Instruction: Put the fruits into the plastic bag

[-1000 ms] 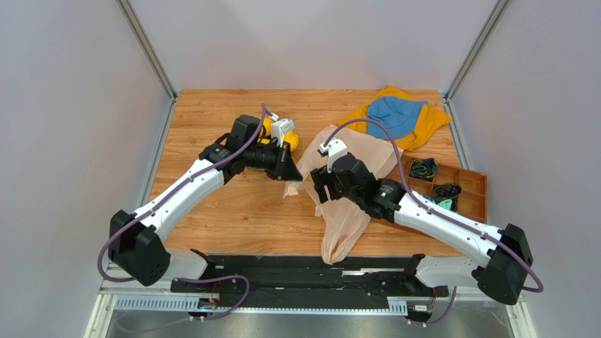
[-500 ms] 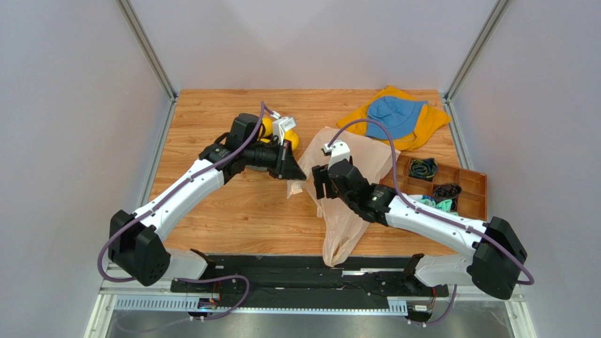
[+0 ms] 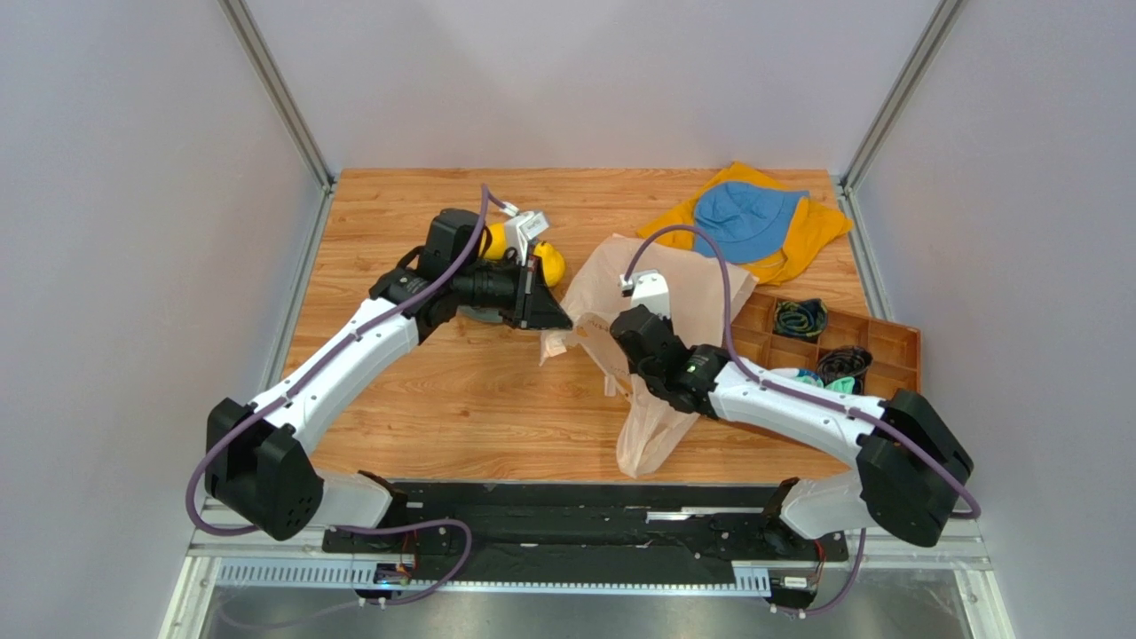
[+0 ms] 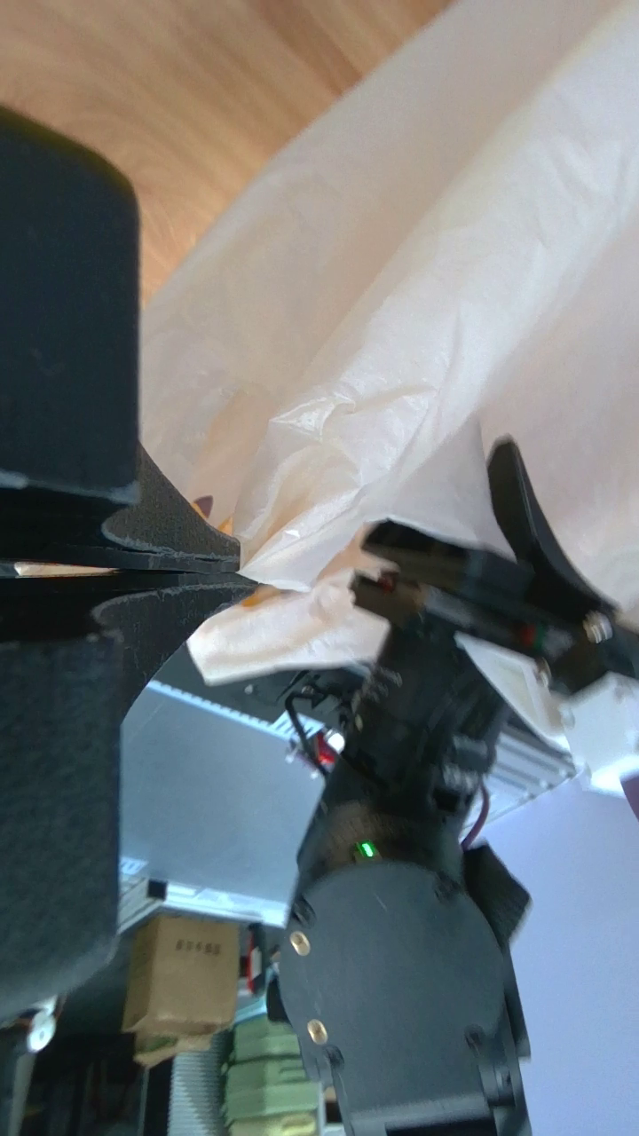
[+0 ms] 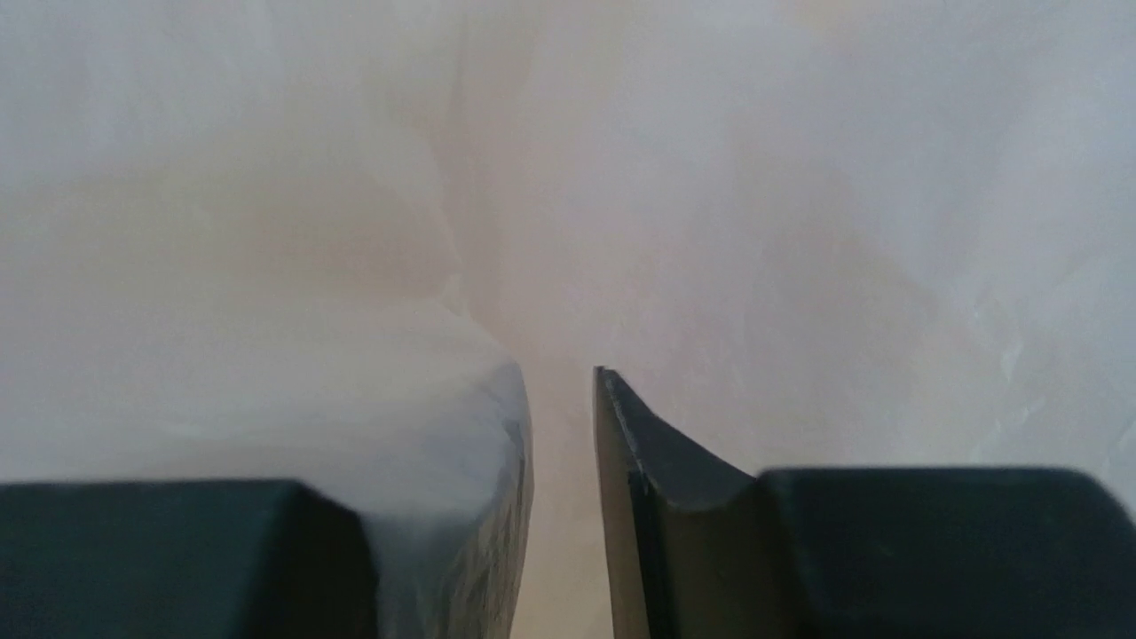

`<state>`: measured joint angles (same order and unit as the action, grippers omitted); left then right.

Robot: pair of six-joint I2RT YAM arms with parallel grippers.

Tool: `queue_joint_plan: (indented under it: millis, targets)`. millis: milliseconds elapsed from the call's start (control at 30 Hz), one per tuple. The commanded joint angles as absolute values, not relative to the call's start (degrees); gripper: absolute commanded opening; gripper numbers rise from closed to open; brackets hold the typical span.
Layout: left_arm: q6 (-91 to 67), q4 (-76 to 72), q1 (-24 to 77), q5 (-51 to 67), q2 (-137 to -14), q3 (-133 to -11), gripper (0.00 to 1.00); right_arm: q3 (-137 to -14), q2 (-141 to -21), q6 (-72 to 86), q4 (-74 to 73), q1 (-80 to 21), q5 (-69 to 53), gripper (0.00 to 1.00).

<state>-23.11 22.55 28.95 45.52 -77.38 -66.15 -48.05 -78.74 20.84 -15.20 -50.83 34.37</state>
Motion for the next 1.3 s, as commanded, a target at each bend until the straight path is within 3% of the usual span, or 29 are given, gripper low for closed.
queue_joint_plan:
  millis: [0,67,100,133,200,333,633,800,1100,1267]
  targets:
    - [-17.77,25.65,28.04,41.58,-75.15,-69.52,0.0,-50.18,-73.31,19.34,-19.59,-48.69,35.07,0.15]
    - [-16.35,26.19,28.12,40.0,-74.36,-69.35,0.11,-54.82,-72.6,17.76,-25.2,-48.78,34.02,0.0]
    - [-15.04,26.45,28.12,39.9,-74.01,-69.17,0.22,-56.93,-72.68,17.32,-27.49,-48.69,33.93,0.0]
    - [-14.42,26.46,28.12,39.55,-73.57,-69.08,0.49,-61.48,-73.64,16.88,-32.03,-48.69,33.23,0.0]
    - [-12.67,26.81,28.21,37.63,-71.38,-68.82,0.72,-65.63,-74.79,15.65,-36.54,-48.6,33.14,0.0]
    - [-9.67,25.58,28.21,33.14,-64.53,-66.89,0.93,-74.52,-78.21,14.5,-45.59,-47.99,31.91,0.0]
    - [-8.26,19.78,28.3,25.04,-49.66,-58.71,0.97,-81.74,-81.65,13.45,-49.04,-45.88,25.49,0.0]
    - [-9.05,19.25,30.66,28.57,-51.85,-58.71,0.98,-81.91,-82.09,13.8,-49.22,-45.18,23.03,0.0]
    - [-11.51,18.73,42.35,20.57,-55.81,-54.94,0.99,-82.18,-82.79,14.41,-49.31,-43.24,22.06,0.0]
    - [-14.68,14.94,44.03,17.67,-55.46,-51.77,0.99,-82.0,-83.23,14.15,-49.39,-41.93,21.62,0.0]
